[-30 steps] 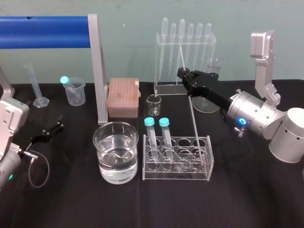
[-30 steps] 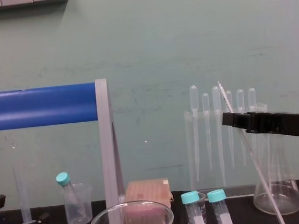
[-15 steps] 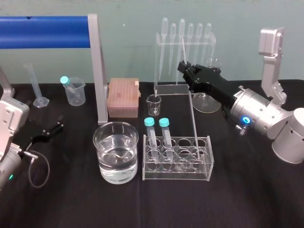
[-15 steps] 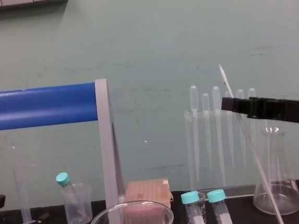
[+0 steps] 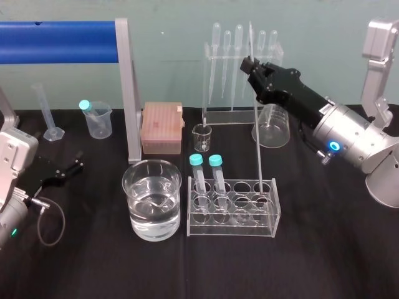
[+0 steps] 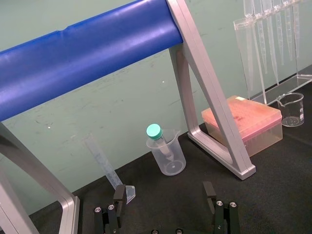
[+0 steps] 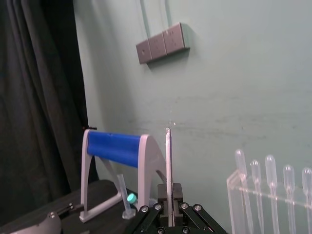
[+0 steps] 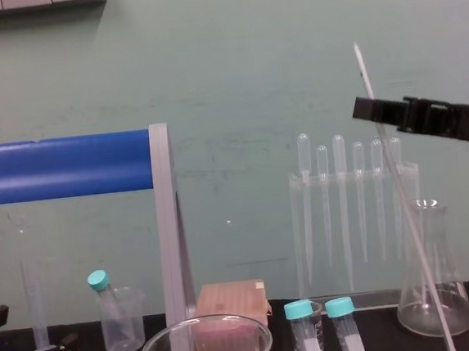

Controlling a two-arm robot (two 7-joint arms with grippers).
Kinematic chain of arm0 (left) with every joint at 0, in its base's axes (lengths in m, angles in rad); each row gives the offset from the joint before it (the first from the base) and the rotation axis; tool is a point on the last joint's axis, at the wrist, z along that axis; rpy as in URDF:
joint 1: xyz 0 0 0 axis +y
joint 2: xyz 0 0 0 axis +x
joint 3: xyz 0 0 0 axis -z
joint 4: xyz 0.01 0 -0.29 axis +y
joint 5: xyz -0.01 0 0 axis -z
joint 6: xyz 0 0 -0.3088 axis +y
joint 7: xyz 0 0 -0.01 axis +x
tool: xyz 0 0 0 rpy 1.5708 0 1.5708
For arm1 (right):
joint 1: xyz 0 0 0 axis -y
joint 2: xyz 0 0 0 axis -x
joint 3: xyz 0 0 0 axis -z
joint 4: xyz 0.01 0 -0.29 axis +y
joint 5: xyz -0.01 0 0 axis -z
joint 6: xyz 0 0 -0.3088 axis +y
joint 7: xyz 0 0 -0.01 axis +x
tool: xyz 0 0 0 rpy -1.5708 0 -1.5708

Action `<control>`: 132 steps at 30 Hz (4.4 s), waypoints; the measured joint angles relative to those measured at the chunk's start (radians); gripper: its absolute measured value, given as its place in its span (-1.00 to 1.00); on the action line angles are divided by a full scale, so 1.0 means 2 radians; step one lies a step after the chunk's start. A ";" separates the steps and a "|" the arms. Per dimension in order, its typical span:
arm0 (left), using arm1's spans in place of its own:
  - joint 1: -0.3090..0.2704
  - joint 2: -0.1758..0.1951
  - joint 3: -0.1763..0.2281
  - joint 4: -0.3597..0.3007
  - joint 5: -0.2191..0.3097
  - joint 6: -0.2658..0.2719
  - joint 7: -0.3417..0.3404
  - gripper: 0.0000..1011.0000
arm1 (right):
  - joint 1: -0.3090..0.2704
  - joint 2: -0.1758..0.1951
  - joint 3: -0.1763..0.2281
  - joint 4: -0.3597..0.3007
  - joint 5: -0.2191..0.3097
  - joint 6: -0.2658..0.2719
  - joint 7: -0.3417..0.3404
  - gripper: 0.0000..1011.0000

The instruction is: Hold the thermometer with one hand and immerse one end into the beaker, then reinsert it into the test tube rack.

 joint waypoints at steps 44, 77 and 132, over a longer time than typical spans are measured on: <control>0.000 0.000 0.000 0.000 0.000 0.000 0.000 0.99 | 0.099 -0.068 -0.055 0.049 0.021 -0.088 0.099 -0.89; 0.000 0.000 0.000 0.000 0.000 0.000 0.000 0.99 | 0.133 -0.113 -0.124 0.116 0.061 -0.086 0.178 -0.89; 0.000 0.000 0.000 0.000 0.000 0.000 0.000 0.99 | 0.128 -0.140 -0.149 0.216 -0.003 -0.097 0.199 -0.89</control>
